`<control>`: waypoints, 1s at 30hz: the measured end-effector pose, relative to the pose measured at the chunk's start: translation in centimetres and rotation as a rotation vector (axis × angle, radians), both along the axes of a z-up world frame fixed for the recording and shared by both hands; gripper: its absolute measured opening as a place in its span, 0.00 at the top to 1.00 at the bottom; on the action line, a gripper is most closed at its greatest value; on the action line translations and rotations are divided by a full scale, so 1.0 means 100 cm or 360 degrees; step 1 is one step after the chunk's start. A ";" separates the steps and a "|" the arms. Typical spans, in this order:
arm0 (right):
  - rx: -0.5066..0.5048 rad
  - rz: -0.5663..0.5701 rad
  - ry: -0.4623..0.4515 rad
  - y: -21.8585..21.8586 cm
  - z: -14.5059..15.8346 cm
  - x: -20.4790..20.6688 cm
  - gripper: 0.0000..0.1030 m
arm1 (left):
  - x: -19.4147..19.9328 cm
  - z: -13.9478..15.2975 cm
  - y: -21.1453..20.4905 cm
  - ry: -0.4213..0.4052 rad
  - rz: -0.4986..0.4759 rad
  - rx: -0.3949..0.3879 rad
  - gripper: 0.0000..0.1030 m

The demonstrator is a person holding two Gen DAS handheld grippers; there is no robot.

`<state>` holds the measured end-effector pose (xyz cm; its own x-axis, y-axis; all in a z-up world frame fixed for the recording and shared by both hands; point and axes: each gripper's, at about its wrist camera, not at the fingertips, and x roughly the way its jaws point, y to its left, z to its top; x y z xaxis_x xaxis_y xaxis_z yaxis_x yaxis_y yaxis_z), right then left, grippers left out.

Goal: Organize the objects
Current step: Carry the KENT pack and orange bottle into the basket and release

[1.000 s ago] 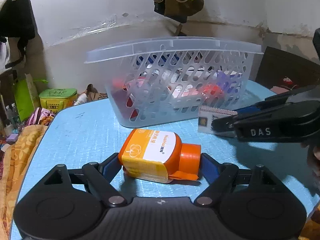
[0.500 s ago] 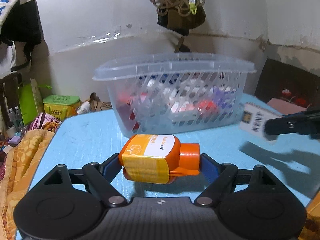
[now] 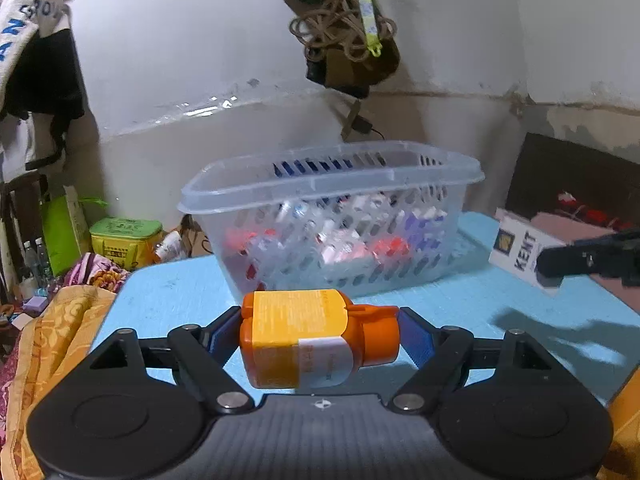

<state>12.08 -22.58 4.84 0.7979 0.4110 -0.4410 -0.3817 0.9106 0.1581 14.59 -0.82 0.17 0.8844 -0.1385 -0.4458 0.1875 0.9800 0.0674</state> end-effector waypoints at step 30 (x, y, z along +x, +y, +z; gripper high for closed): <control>0.0007 0.0036 -0.0243 0.015 0.062 0.018 0.83 | -0.008 0.061 0.002 -0.0178 -0.0035 -0.0237 0.19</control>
